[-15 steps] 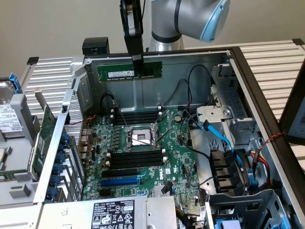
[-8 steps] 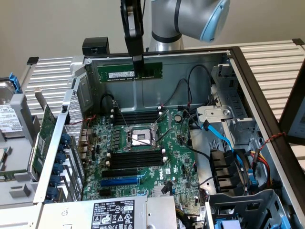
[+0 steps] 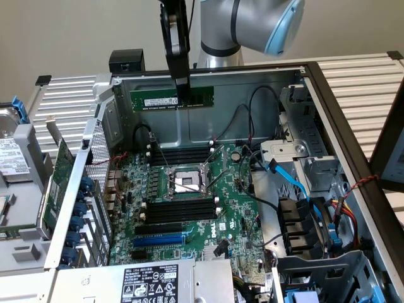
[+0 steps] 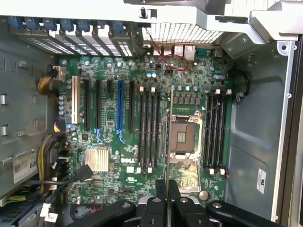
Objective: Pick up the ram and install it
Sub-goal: 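Insert the ram into the slot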
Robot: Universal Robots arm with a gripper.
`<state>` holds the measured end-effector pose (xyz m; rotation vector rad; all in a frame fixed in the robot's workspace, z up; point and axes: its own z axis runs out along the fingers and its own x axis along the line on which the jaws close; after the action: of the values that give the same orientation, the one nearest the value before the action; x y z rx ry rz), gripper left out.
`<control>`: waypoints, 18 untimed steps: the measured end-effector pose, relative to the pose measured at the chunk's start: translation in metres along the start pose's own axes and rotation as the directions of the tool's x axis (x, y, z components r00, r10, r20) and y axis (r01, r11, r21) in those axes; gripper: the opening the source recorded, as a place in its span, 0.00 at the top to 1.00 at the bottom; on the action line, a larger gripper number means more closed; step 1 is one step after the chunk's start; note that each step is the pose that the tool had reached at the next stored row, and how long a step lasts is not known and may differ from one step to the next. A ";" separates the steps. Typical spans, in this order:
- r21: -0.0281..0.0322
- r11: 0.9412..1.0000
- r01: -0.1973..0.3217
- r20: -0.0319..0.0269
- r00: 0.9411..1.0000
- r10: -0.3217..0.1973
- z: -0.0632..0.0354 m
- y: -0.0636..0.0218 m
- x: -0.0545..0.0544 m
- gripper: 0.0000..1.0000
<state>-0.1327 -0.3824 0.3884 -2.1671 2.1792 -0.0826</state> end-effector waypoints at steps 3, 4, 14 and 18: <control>0.000 1.000 0.001 -0.013 1.000 -0.001 0.0030 0.0003 -0.004 0.86; 0.000 1.000 0.002 -0.020 1.000 -0.002 0.0039 0.0003 -0.004 0.86; 0.000 1.000 0.001 -0.017 1.000 -0.001 0.0172 0.0005 -0.006 0.86; 0.000 1.000 0.001 -0.011 1.000 -0.001 0.0241 0.0006 -0.005 0.86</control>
<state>-0.1312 -0.3769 0.3645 -2.1726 2.1842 -0.0941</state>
